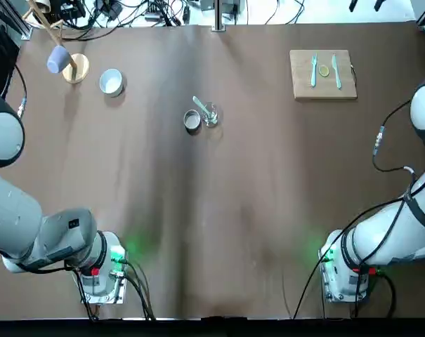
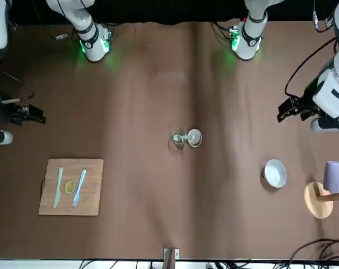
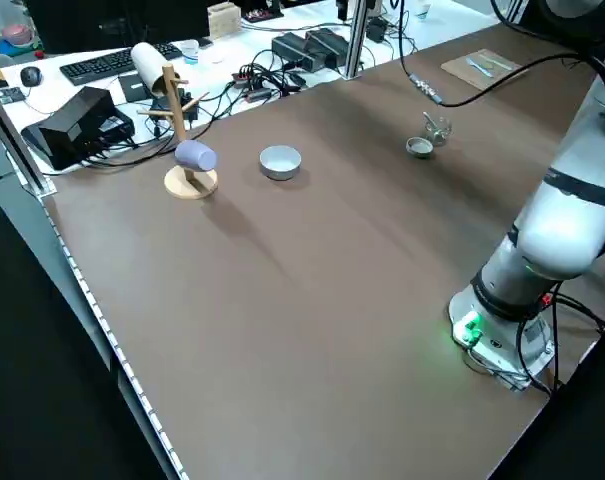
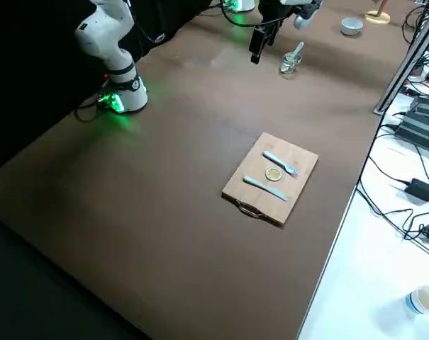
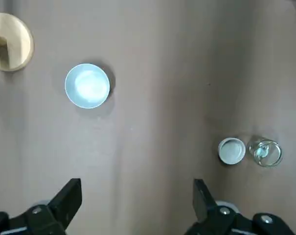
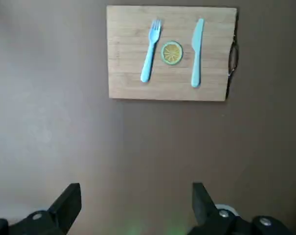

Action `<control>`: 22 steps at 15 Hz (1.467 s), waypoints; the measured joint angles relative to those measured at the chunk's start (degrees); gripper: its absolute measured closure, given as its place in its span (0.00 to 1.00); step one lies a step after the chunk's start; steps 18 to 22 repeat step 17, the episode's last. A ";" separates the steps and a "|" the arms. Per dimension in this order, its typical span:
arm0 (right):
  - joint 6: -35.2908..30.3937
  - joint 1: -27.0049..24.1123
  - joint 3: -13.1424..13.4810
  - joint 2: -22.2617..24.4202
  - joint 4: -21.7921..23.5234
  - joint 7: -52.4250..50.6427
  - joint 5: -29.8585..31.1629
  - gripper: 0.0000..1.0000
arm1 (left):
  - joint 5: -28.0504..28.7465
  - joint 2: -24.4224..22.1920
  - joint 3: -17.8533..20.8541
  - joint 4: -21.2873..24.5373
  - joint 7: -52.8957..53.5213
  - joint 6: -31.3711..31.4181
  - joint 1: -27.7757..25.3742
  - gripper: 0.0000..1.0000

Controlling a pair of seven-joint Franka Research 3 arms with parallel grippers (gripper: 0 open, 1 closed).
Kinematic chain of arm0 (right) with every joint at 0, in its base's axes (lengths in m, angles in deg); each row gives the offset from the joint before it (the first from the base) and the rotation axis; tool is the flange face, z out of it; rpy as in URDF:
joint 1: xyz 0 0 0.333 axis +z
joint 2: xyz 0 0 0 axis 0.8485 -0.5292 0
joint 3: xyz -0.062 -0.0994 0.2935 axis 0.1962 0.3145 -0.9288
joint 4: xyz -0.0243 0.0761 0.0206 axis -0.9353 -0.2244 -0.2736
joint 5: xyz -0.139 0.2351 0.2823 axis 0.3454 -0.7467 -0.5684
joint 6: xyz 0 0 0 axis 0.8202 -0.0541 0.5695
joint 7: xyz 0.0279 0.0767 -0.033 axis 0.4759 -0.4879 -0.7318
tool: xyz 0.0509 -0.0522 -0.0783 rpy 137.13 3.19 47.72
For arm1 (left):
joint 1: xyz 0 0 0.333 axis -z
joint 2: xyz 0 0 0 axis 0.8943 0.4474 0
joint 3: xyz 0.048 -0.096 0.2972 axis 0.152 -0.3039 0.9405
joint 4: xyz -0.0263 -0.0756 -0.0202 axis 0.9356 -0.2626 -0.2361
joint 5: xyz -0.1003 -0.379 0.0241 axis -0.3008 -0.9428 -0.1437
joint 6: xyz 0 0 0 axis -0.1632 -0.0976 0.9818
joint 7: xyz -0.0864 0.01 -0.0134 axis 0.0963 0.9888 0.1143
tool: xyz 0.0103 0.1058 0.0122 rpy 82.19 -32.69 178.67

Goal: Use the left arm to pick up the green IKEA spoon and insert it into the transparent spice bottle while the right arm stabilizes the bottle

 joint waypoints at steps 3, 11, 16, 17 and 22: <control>0.00 -0.97 0.02 0.00 0.19 0.01 0.51 0.00 | 1.22 -0.31 9.76 0.00 1.60 -0.36 9.79 0.00; 0.33 -5.16 0.38 2.22 0.25 0.79 1.60 0.00 | 1.41 -3.17 15.10 0.94 5.55 -0.95 15.08 0.00; 4.44 -6.13 0.42 6.59 6.91 0.80 1.57 0.00 | 1.41 -3.52 15.13 0.76 5.32 -0.96 15.09 0.00; 4.75 -6.12 0.40 7.52 8.07 0.80 1.59 0.00 | 1.41 -3.64 15.14 0.61 5.34 -0.96 15.09 0.00; 4.75 -6.12 0.40 7.52 8.07 0.80 1.59 0.00 | 1.41 -3.64 15.14 0.61 5.34 -0.96 15.09 0.00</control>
